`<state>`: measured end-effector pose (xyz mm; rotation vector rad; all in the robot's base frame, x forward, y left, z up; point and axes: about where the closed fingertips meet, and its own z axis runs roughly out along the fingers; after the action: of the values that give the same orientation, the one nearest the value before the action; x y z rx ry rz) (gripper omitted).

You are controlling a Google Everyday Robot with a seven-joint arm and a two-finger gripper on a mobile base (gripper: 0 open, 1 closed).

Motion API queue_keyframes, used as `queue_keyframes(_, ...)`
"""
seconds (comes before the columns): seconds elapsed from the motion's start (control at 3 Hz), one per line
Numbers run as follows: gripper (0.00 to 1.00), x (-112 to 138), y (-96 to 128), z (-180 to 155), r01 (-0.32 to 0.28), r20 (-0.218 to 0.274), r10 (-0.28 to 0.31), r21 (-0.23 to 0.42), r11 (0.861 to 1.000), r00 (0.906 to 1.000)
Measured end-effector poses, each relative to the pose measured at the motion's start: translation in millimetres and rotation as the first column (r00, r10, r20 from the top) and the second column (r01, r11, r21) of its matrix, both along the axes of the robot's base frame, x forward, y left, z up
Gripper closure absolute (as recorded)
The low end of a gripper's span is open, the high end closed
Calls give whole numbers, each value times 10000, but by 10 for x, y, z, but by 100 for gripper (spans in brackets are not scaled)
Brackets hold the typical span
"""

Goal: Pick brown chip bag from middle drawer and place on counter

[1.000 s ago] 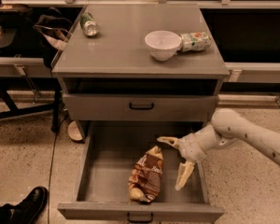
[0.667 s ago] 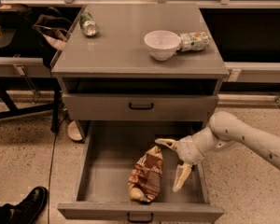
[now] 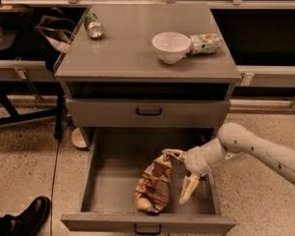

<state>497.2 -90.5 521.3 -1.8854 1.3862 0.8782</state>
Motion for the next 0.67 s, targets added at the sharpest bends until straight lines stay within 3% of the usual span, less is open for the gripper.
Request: queue_keyframes(0.67,0,228,35,-192,241,-91,-242,-68,9997,9997)
